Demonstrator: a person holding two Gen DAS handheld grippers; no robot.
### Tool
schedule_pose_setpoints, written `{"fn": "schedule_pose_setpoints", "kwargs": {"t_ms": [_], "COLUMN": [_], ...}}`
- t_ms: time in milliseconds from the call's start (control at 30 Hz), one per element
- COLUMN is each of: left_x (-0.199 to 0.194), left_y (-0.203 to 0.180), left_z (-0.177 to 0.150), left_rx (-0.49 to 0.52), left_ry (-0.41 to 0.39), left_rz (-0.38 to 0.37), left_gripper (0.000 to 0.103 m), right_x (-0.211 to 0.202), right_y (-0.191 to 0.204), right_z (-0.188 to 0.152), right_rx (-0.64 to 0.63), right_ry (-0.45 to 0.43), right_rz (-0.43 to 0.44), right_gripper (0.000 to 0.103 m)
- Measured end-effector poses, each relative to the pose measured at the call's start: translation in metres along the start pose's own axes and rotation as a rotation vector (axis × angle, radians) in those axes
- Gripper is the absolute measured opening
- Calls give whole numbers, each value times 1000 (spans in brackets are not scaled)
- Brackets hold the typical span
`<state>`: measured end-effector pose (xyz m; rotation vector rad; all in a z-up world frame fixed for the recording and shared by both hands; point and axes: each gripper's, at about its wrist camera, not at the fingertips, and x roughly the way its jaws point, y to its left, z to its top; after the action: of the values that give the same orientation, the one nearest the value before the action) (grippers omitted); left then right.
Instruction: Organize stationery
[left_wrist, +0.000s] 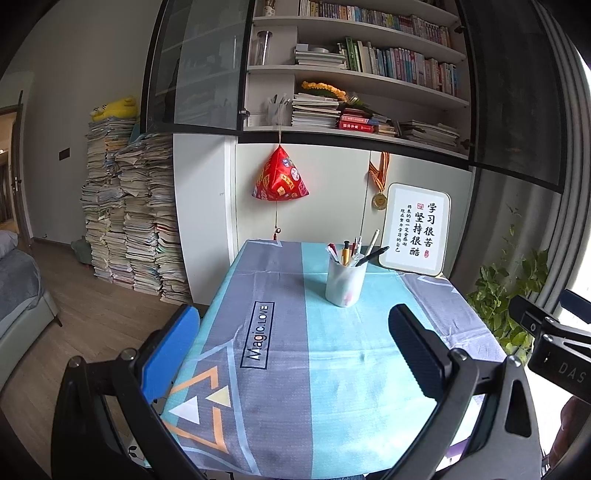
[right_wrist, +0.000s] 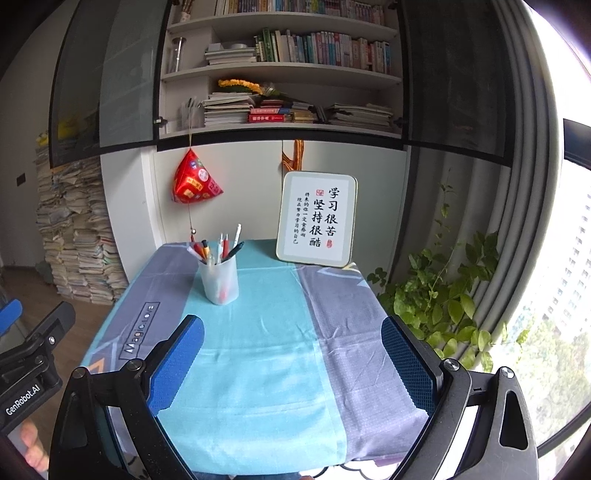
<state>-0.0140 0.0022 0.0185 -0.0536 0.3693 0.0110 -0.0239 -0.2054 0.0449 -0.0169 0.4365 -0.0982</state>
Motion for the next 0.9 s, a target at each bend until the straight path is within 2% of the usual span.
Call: {"fn": "schedule_pose_setpoints", "kwargs": {"t_ms": [900], "left_x": [-10], "left_y": [-1], "left_z": [-2], "left_rx": [25], "left_ry": [-45], "left_rz": [9], "left_gripper": [102], "right_x": [-17], "right_y": [2], "right_z": [-1], "right_rx": [-43], "right_ry": [-43], "right_rz": [-49], "right_gripper": [97]}}
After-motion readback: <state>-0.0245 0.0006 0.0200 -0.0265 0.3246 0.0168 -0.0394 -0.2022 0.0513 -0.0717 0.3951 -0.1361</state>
